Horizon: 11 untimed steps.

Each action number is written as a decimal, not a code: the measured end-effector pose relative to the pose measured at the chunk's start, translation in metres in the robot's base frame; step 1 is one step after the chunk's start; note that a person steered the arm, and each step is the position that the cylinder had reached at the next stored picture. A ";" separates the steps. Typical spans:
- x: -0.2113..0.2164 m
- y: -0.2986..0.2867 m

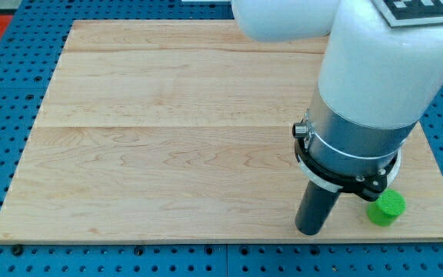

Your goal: Move the blue cube bit a left

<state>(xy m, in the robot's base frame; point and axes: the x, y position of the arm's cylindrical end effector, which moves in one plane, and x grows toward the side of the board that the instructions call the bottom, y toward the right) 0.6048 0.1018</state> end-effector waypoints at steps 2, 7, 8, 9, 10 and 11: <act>0.000 0.000; 0.002 0.048; 0.003 0.045; 0.013 0.038; 0.014 0.074; 0.013 0.154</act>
<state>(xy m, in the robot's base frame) 0.6180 0.2555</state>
